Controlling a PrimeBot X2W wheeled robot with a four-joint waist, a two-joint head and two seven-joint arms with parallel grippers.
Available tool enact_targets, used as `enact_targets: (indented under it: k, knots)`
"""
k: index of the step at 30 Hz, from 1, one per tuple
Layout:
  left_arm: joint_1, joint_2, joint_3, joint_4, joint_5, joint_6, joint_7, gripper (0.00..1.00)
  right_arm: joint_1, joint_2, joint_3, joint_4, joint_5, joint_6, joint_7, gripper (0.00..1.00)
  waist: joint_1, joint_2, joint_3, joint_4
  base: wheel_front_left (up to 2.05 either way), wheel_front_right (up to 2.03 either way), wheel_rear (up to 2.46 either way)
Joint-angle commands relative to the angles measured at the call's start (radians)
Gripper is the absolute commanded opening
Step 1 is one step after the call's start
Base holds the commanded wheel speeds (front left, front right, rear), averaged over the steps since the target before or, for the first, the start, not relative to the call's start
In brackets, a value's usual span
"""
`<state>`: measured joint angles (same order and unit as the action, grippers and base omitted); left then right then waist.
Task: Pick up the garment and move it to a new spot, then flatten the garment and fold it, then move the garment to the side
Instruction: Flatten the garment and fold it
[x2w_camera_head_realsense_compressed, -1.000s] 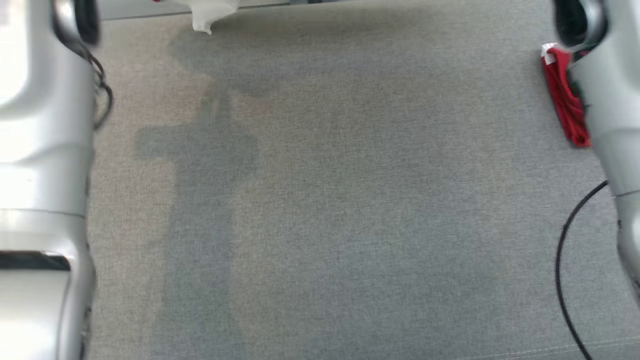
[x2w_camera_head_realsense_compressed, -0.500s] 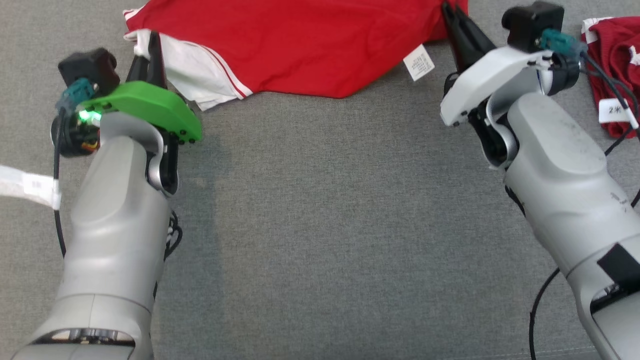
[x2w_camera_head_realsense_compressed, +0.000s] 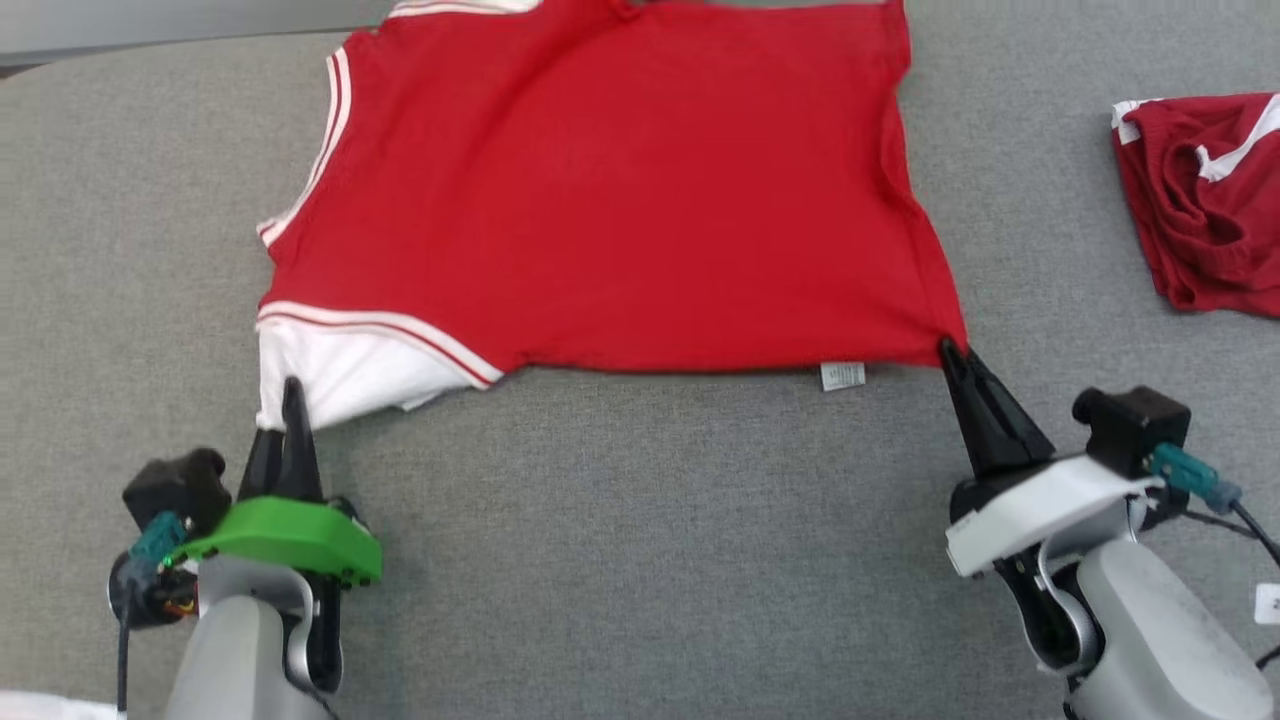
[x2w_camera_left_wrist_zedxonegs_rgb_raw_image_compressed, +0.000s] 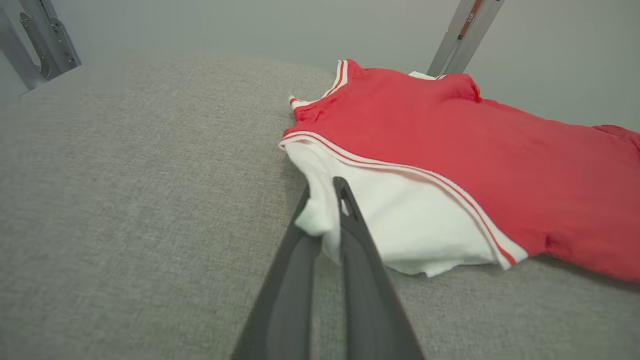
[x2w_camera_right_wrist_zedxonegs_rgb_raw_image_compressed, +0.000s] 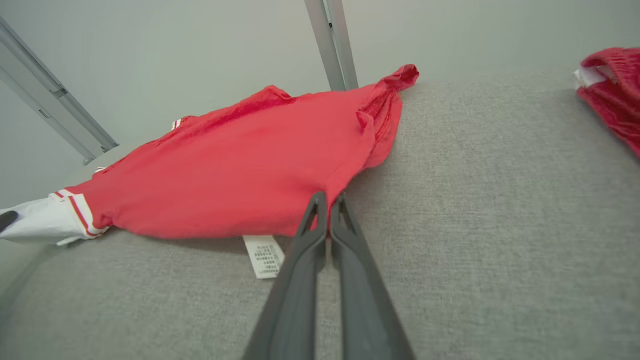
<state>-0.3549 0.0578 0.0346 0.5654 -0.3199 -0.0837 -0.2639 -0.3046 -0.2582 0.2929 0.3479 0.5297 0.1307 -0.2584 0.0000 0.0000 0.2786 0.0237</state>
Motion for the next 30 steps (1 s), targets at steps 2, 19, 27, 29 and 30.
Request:
enact_targets:
  k: [2, 19, 27, 29, 30]
  knots:
    - [0.105, 0.003, 0.005, -0.044, -0.003, 0.007, 0.011, 0.00, 0.087, -0.008, -0.026, -0.044, -0.018, 0.000, -0.006, 0.00, 0.0000, 0.0000, -0.060, 0.015, 0.00, 0.00, 0.00]
    - [0.523, 0.011, -0.052, -0.731, -0.050, 0.138, 0.445, 0.00, 0.480, 0.062, -0.203, -0.319, -0.086, 0.000, 0.202, 0.00, 0.0000, 0.0000, -0.116, 0.027, 0.00, 0.00, 0.00]
    - [0.344, 0.051, -0.031, -0.712, -0.107, 0.129, 0.579, 0.00, 0.368, 0.085, -0.236, -0.373, -0.043, 0.000, 0.416, 0.00, 0.0000, 0.0000, -0.051, -0.019, 0.00, 0.00, 0.00]
    - [0.283, 0.067, -0.026, -0.685, -0.128, 0.122, 0.614, 0.00, 0.320, 0.083, -0.240, -0.368, -0.032, 0.000, 0.451, 0.00, 0.0000, 0.0000, -0.028, -0.028, 0.00, 0.00, 0.00]
    - [0.257, 0.073, -0.024, -0.670, -0.138, 0.119, 0.628, 0.00, 0.299, 0.083, -0.241, -0.366, -0.029, 0.000, 0.461, 0.00, 0.0000, 0.0000, -0.018, -0.031, 0.00, 0.00, 0.00]
